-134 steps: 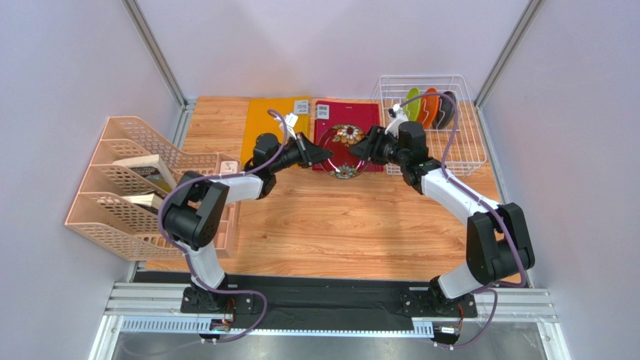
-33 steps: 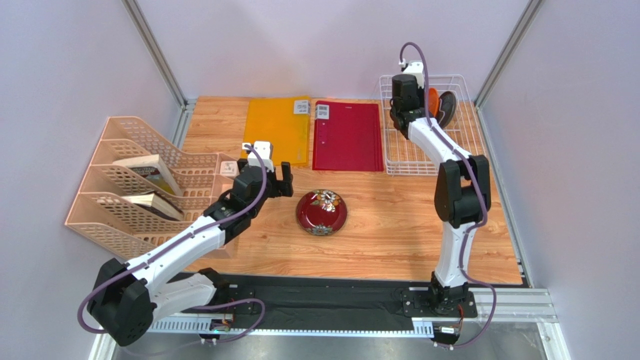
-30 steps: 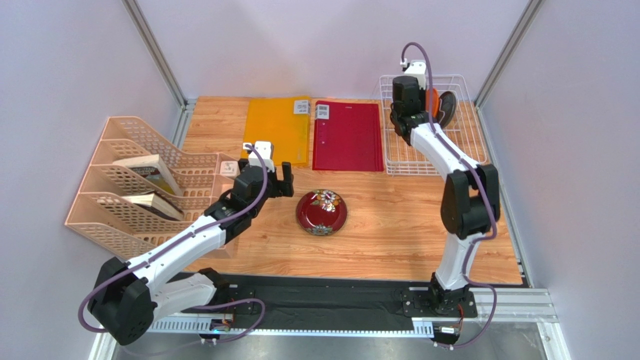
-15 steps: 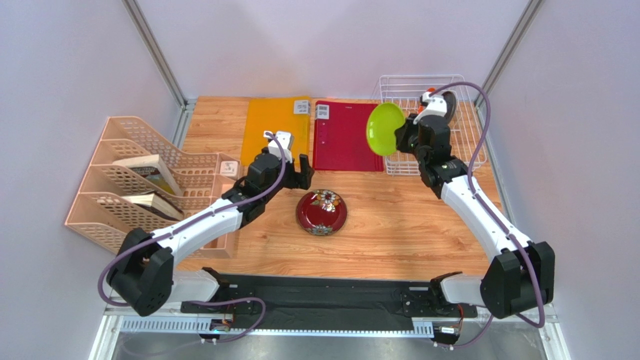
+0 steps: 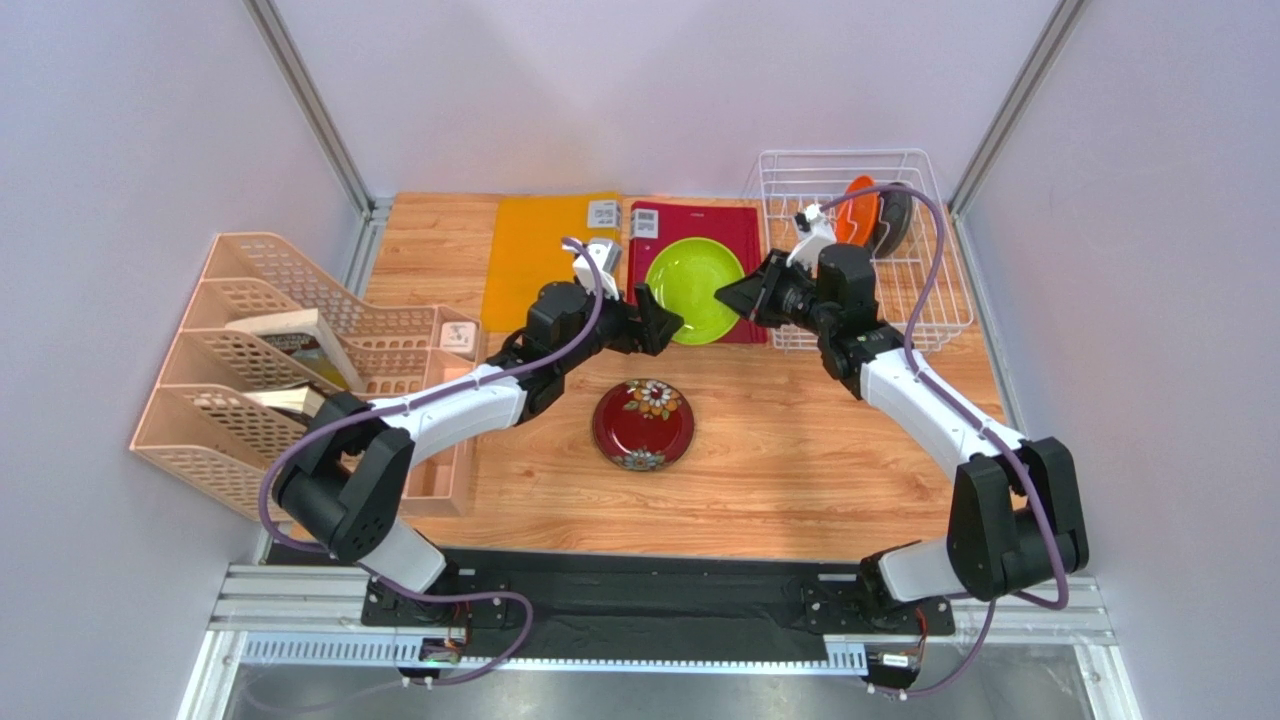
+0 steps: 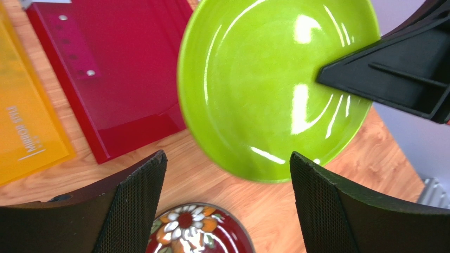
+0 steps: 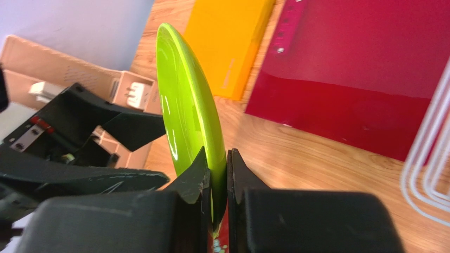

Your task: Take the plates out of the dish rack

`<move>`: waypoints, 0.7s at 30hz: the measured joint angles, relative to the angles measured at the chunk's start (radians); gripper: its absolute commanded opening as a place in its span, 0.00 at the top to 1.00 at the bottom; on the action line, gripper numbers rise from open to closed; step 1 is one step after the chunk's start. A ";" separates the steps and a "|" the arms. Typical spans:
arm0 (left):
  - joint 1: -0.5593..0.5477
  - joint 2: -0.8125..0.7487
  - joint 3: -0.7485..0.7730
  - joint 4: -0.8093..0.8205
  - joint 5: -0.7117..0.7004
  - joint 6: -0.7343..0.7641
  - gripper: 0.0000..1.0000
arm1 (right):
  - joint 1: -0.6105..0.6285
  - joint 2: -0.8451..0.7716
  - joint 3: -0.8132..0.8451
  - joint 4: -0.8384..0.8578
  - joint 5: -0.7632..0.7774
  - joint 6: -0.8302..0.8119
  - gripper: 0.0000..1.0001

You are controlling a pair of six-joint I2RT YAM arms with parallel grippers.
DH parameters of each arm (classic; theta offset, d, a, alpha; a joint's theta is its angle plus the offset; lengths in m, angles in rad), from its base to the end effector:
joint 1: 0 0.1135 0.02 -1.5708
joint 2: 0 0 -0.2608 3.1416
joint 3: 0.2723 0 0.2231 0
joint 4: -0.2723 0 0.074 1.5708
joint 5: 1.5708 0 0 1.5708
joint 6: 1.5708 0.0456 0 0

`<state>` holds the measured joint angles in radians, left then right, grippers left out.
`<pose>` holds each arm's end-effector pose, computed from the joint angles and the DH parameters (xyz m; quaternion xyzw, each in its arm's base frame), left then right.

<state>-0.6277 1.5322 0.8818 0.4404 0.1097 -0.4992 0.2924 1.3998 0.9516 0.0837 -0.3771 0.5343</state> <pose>0.2674 -0.2002 0.2669 0.0843 0.7723 -0.3715 0.5083 0.2863 0.1037 0.2900 -0.0079 0.8159 0.3652 0.4483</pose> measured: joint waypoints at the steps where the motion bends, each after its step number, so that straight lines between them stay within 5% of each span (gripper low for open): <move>1: 0.000 0.008 0.000 0.017 0.007 -0.014 0.12 | 0.000 0.005 -0.003 0.015 -0.016 0.007 1.00; 11: 0.046 0.044 -0.059 0.232 0.035 -0.161 0.34 | 0.001 0.096 -0.010 0.170 -0.171 0.111 1.00; 14: 0.067 0.045 -0.114 0.311 0.024 -0.203 0.52 | 0.001 0.127 -0.023 0.208 -0.202 0.146 1.00; 15: 0.068 0.045 -0.126 0.326 0.019 -0.213 0.67 | 0.001 0.134 -0.024 0.212 -0.208 0.151 1.00; 19: 0.082 0.047 -0.151 0.367 -0.003 -0.250 0.98 | -0.008 0.145 -0.024 0.233 -0.226 0.165 1.00; 21: 0.091 0.048 -0.151 0.385 -0.015 -0.270 1.00 | -0.019 0.151 -0.024 0.248 -0.230 0.172 1.00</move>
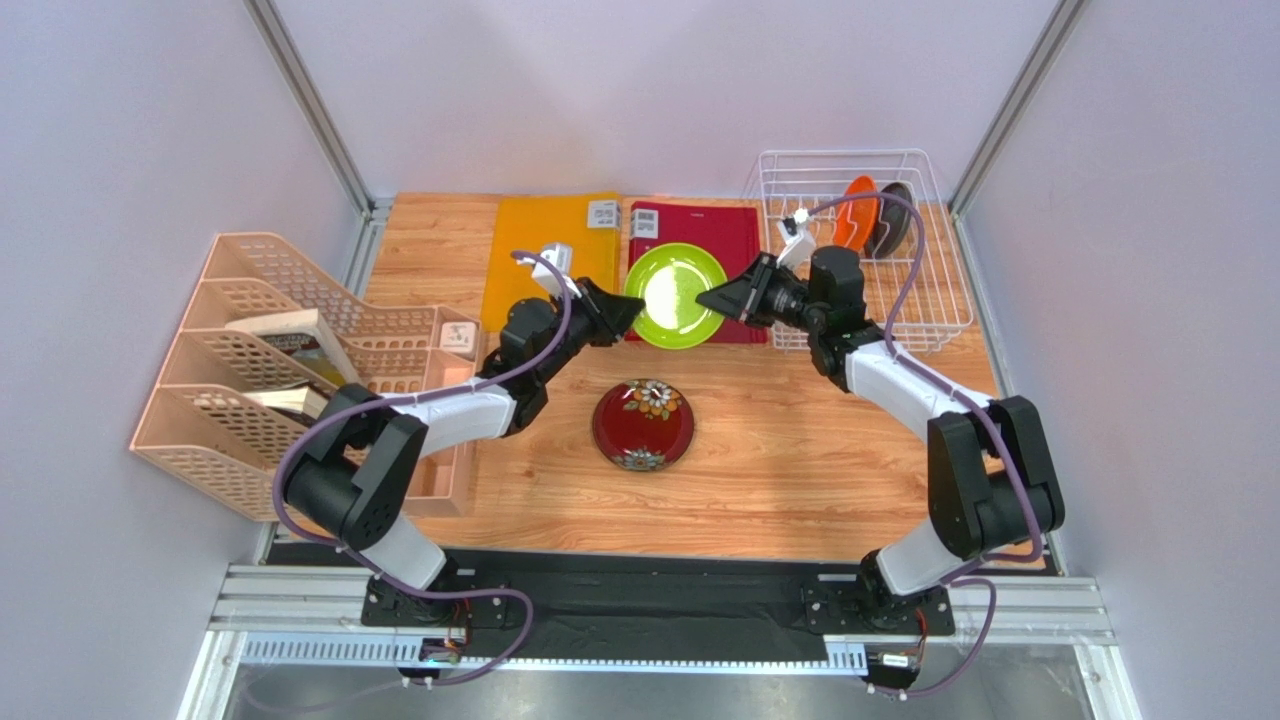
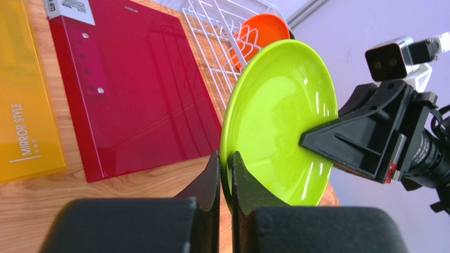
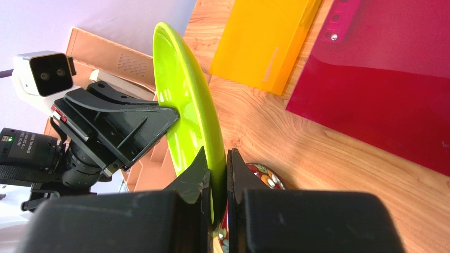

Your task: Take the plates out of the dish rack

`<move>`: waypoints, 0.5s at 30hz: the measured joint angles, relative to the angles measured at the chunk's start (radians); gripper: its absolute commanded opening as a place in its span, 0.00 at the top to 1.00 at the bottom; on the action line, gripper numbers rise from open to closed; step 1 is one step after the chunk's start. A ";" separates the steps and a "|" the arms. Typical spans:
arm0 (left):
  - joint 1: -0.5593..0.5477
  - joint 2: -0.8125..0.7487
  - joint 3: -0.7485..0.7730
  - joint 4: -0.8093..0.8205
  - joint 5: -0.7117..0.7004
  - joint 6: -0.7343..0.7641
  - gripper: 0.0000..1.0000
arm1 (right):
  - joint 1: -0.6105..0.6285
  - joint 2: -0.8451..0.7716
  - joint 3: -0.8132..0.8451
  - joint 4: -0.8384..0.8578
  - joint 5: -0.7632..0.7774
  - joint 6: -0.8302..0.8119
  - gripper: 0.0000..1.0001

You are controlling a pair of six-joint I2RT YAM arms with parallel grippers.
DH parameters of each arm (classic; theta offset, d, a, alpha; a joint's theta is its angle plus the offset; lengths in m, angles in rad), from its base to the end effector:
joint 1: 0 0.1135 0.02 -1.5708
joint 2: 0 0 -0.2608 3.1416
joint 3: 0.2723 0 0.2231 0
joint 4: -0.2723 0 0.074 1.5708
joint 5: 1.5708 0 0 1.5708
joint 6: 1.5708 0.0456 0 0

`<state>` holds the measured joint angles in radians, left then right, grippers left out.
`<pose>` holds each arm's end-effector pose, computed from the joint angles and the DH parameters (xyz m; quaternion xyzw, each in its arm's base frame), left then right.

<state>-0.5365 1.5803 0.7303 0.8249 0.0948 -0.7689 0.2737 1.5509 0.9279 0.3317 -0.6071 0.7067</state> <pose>0.2803 -0.1717 0.2495 -0.0500 0.7141 -0.4505 0.5334 0.3117 0.1145 0.2656 -0.0098 0.7860 0.4798 0.3897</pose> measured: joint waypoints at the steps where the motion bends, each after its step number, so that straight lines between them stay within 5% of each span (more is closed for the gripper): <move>1: 0.000 0.000 0.000 0.004 -0.008 -0.010 1.00 | 0.000 0.002 0.000 0.010 0.000 0.000 1.00; 7: 0.000 0.005 -0.008 0.032 -0.018 -0.029 1.00 | 0.001 0.006 0.000 0.025 -0.005 -0.004 0.94; 11: 0.002 0.007 -0.015 0.034 -0.017 -0.029 1.00 | 0.000 0.031 0.011 0.023 -0.023 0.000 0.54; 15: -0.011 0.006 -0.026 0.039 0.001 0.009 1.00 | 0.009 0.060 0.031 -0.046 -0.018 -0.023 0.44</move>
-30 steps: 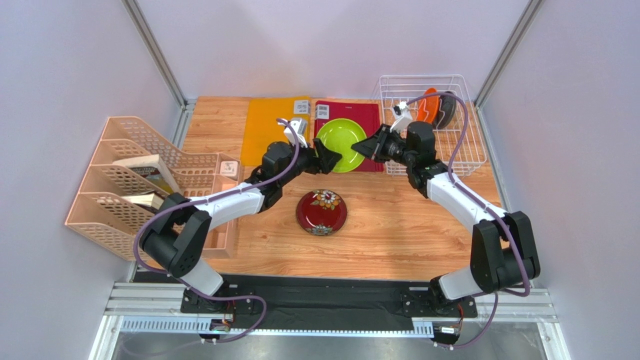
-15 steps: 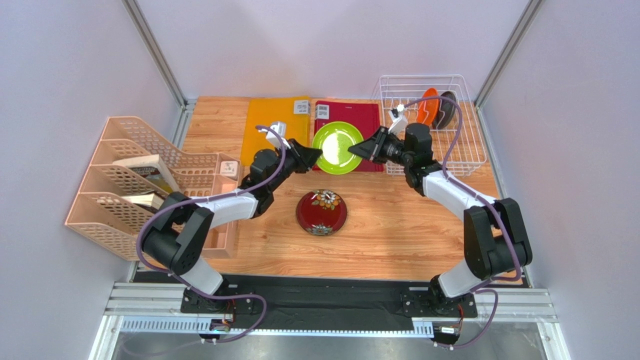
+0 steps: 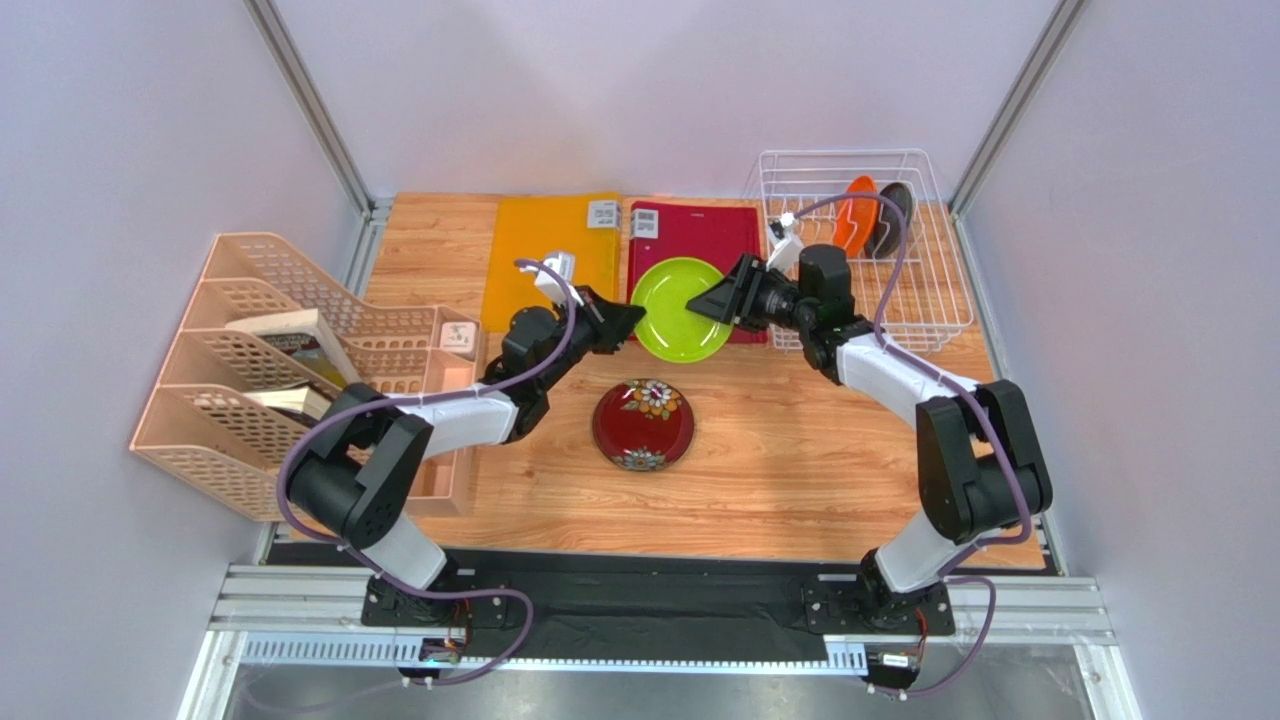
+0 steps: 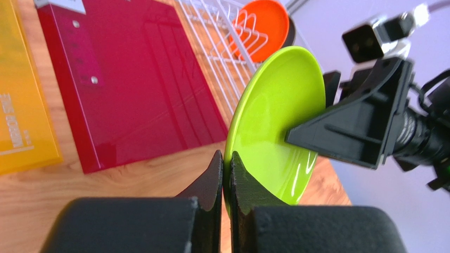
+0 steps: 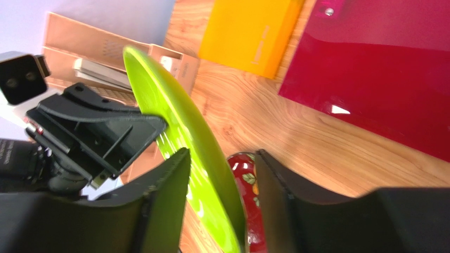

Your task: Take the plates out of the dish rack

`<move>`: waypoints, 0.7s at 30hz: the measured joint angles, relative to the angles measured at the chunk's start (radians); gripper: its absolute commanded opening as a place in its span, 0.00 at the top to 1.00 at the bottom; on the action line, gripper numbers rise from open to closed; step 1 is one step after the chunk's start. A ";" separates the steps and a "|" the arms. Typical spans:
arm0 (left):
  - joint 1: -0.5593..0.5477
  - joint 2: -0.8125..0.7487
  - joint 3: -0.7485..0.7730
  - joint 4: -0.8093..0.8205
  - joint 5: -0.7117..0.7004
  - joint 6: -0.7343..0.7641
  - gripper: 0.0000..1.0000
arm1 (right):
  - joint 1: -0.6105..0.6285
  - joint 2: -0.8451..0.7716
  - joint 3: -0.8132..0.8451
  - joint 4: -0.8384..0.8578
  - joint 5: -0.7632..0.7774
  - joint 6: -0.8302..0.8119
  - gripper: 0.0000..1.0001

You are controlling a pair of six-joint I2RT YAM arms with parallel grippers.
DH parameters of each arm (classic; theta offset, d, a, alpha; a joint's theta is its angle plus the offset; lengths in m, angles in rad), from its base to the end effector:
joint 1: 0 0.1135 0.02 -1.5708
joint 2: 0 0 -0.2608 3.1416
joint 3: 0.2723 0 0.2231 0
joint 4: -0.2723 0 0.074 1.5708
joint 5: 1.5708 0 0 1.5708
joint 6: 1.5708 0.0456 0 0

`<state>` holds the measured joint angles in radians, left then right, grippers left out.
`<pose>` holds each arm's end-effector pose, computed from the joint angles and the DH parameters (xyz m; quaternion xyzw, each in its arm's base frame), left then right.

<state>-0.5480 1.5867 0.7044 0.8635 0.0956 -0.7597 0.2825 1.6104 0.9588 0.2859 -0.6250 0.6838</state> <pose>0.2763 -0.1738 0.2442 -0.0420 0.7125 -0.4526 0.5346 0.3202 0.1207 0.2518 -0.0145 0.8030 0.4748 0.3599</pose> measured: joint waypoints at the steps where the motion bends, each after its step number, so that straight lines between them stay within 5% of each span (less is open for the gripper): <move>1: -0.003 0.000 -0.008 -0.004 0.003 0.009 1.00 | 0.003 0.000 0.005 -0.021 0.009 -0.010 0.44; 21: -0.008 -0.241 -0.230 -0.312 -0.035 0.141 1.00 | 0.011 -0.280 0.092 -0.397 0.632 -0.278 0.39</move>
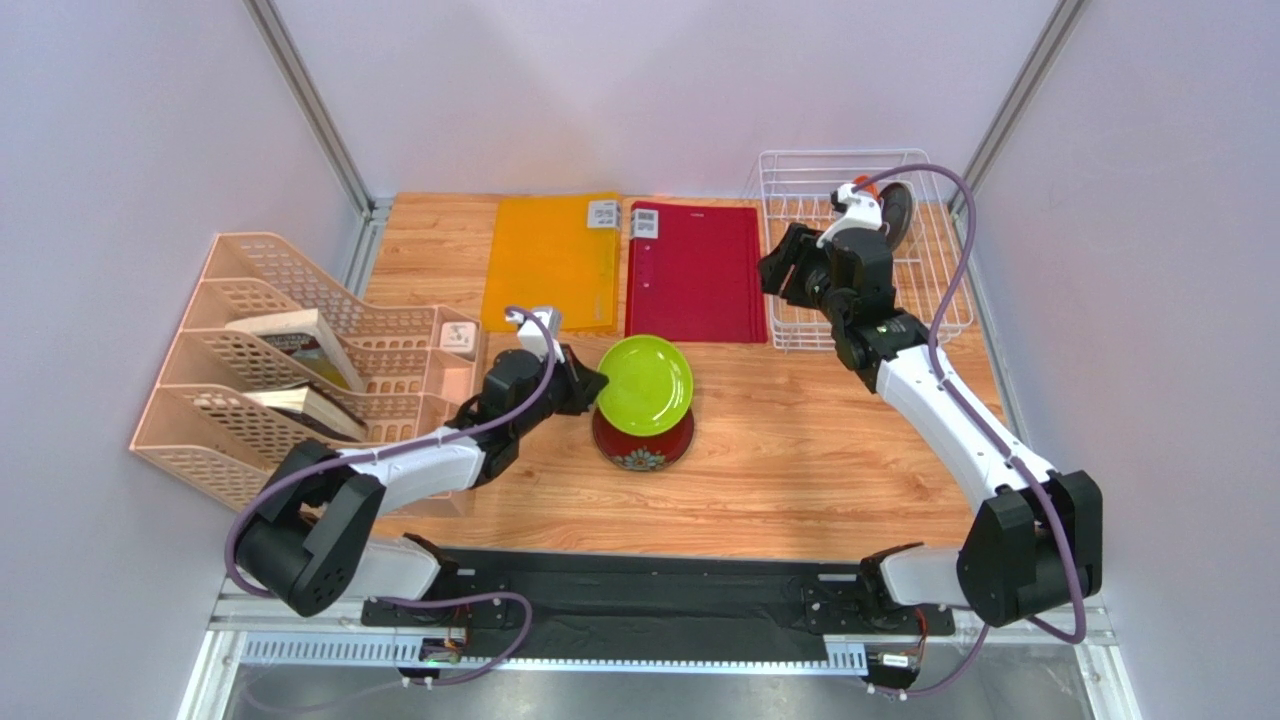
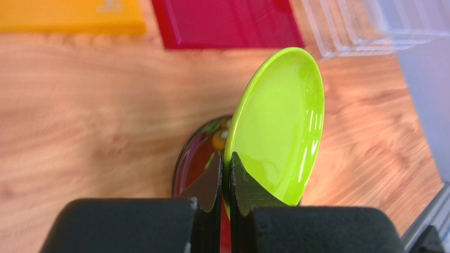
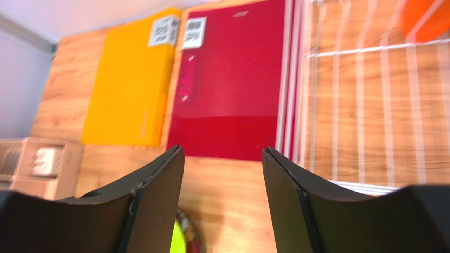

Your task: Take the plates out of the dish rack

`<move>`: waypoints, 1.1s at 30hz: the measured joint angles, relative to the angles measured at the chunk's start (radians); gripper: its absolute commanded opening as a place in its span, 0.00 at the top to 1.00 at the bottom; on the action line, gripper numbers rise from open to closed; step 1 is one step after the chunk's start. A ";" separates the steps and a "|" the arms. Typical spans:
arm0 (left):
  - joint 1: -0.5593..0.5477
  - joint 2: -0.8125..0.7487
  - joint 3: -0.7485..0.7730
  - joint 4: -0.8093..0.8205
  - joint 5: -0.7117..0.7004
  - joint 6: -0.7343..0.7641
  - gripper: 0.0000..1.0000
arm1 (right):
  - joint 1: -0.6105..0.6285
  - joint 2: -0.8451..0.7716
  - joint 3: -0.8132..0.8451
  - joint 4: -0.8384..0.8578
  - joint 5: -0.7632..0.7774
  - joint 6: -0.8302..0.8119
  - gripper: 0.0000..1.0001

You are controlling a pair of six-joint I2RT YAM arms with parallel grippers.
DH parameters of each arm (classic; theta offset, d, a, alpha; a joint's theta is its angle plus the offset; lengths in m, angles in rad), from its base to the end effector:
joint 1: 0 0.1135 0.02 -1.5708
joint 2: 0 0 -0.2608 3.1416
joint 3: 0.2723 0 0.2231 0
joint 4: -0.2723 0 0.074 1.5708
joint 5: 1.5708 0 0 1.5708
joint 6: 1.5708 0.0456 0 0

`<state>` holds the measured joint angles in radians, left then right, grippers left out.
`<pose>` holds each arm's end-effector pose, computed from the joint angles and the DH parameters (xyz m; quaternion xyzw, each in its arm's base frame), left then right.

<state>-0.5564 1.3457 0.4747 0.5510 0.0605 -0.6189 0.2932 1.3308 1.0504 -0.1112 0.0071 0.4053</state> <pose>0.2189 -0.1394 0.2044 -0.0076 0.8105 -0.3448 0.4734 0.2793 0.0840 0.3194 0.0485 0.8297 0.1875 0.5235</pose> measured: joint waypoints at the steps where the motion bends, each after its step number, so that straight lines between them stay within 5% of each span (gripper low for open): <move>1: 0.000 -0.006 -0.015 -0.011 -0.003 0.000 1.00 | 0.000 -0.002 0.006 -0.003 0.025 -0.009 0.39; 12: -0.016 -0.021 -0.116 -0.035 -0.021 -0.006 1.00 | -0.057 0.047 0.041 -0.013 0.201 -0.078 0.36; 19: -0.020 0.004 -0.119 -0.035 -0.006 -0.012 0.68 | -0.108 0.159 0.131 -0.036 0.281 -0.106 0.31; 29: -0.047 0.049 -0.118 -0.023 0.008 -0.025 0.40 | -0.185 0.342 0.260 -0.050 0.332 -0.142 0.25; 33: -0.051 0.012 -0.119 -0.045 -0.013 -0.012 0.01 | -0.211 0.437 0.336 -0.058 0.334 -0.154 0.24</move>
<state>-0.6075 1.3575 0.3557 0.5056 0.0479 -0.6308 0.0818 1.7679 1.3861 -0.1696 0.3408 0.2508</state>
